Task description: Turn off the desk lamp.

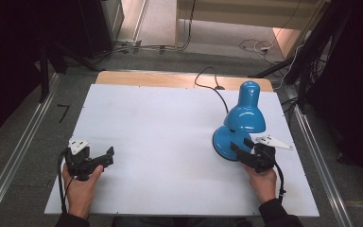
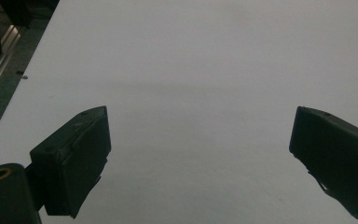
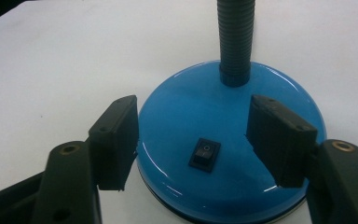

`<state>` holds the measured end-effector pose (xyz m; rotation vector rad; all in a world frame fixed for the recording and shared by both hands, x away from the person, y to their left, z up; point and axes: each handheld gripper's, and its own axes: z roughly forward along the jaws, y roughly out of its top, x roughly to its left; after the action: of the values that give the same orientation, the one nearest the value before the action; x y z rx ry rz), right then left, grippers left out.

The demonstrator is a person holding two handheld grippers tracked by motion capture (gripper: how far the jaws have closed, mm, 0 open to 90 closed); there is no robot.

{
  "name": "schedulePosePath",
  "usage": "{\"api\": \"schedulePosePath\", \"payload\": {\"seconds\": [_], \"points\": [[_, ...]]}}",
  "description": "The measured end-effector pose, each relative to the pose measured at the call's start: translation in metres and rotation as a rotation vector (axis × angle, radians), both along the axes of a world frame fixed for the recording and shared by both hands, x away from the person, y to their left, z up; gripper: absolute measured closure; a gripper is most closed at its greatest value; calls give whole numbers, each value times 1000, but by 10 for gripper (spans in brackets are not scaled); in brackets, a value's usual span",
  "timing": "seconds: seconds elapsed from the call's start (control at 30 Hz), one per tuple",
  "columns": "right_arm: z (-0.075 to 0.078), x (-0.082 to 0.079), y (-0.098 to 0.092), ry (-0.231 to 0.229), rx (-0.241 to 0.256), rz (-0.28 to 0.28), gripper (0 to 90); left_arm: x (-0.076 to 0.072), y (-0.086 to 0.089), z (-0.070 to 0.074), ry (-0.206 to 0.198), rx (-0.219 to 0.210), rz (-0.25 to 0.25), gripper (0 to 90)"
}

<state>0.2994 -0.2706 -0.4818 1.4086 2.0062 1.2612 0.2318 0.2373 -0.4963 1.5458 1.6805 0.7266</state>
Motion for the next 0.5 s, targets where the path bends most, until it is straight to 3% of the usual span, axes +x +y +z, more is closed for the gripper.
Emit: {"api": "schedulePosePath", "payload": {"seconds": [0.5], "points": [[1,0,-2,16,-20,-7,206,0,0,0,3,-6,1,58]]}}
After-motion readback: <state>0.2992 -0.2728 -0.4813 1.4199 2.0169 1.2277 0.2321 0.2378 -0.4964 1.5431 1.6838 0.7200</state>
